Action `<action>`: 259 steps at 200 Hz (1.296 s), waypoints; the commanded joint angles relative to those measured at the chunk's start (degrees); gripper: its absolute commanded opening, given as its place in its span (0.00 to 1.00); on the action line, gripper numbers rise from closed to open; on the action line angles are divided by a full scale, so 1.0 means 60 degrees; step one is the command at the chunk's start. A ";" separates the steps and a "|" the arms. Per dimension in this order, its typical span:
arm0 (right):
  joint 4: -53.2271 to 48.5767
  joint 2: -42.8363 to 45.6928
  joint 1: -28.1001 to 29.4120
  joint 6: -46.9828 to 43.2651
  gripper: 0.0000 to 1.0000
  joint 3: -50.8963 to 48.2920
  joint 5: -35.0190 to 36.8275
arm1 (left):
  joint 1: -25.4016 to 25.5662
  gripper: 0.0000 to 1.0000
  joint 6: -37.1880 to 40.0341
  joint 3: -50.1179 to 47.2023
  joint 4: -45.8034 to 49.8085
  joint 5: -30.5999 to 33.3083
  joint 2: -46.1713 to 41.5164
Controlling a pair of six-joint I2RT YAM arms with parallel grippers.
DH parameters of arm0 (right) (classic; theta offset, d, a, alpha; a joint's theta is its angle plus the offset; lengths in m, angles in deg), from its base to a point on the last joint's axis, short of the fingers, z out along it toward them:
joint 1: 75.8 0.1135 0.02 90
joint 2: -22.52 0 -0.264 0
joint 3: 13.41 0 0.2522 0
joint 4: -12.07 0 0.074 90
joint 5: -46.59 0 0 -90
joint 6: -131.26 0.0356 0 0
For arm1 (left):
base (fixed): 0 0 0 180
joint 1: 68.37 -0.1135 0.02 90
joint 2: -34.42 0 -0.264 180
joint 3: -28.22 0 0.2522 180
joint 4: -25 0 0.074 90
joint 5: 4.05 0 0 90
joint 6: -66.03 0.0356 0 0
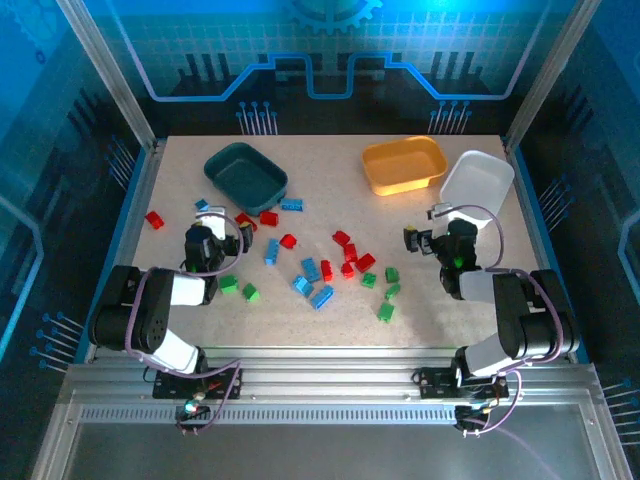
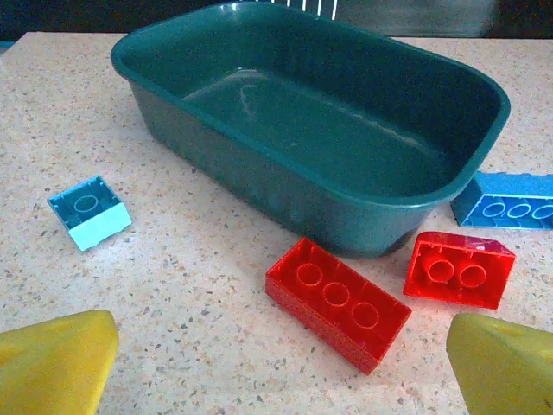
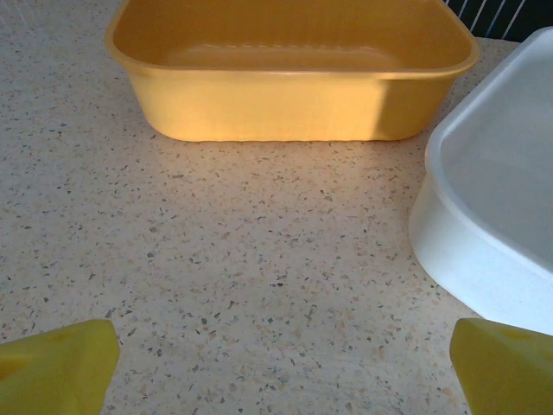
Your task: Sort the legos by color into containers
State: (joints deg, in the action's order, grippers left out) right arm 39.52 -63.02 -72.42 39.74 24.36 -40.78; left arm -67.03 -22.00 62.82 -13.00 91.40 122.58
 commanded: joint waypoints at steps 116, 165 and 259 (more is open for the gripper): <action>0.0214 -0.0114 -0.0013 0.0098 1.00 0.0197 -0.0134 | -0.0019 0.99 -0.0081 0.0144 -0.0229 -0.0248 0.0098; 0.0207 -0.0111 -0.0049 0.0108 1.00 0.0210 -0.0201 | -0.0019 0.99 -0.0081 0.0143 -0.0221 -0.0248 0.0101; 0.0146 -0.0128 -0.0065 0.0133 1.00 0.0238 -0.0221 | 0.0035 0.99 -0.0083 0.0136 -0.0123 0.0228 -0.0210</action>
State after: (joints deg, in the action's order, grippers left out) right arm 39.52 -63.02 -72.48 39.76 24.36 -41.06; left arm -67.03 -22.15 62.84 -13.00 91.03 122.56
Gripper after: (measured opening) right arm 0.997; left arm 0.990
